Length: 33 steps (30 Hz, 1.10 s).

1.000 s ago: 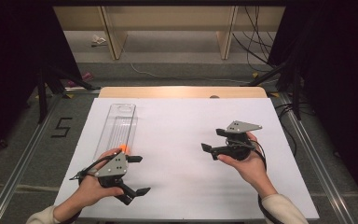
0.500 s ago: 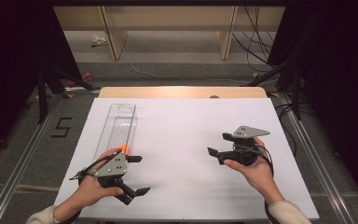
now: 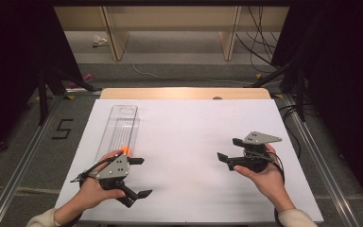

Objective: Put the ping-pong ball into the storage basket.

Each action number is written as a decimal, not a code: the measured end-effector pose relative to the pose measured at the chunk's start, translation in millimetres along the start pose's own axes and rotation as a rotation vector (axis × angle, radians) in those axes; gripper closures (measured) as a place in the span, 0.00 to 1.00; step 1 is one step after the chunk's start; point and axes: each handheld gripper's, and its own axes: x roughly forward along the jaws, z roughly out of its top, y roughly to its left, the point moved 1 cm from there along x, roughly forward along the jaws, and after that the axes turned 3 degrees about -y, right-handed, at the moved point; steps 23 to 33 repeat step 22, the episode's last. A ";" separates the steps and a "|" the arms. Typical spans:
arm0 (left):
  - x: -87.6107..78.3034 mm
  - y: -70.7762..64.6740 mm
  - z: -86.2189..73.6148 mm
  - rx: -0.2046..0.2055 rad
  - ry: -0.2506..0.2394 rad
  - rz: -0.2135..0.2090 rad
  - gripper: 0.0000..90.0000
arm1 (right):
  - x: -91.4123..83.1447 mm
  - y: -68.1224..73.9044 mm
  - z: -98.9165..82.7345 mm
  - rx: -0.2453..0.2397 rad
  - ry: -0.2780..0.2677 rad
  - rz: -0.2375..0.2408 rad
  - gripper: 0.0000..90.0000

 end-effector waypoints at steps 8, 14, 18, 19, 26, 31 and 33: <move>-0.2 0.3 -0.1 0.000 -0.001 0.001 0.00 | -2.7 0.8 -2.9 -0.001 0.001 -0.001 0.18; -0.3 0.4 0.1 0.000 -0.002 0.001 0.00 | -3.7 1.0 -4.0 0.002 -0.003 0.000 0.18; 0.0 0.8 0.3 0.001 -0.003 0.000 0.00 | -4.4 0.9 -3.1 0.002 -0.008 -0.003 0.18; 0.1 1.0 0.4 0.000 -0.003 -0.001 0.00 | -4.5 0.7 -3.0 0.002 -0.009 -0.001 0.18; 0.4 1.3 0.4 -0.003 -0.003 0.000 0.00 | -4.6 0.0 -3.2 0.003 -0.011 -0.001 0.18; 0.4 1.3 0.4 -0.003 -0.003 0.000 0.00 | -4.6 0.0 -3.2 0.003 -0.011 -0.001 0.18; 0.4 1.3 0.4 -0.003 -0.003 0.000 0.00 | -4.6 0.0 -3.2 0.003 -0.011 -0.001 0.18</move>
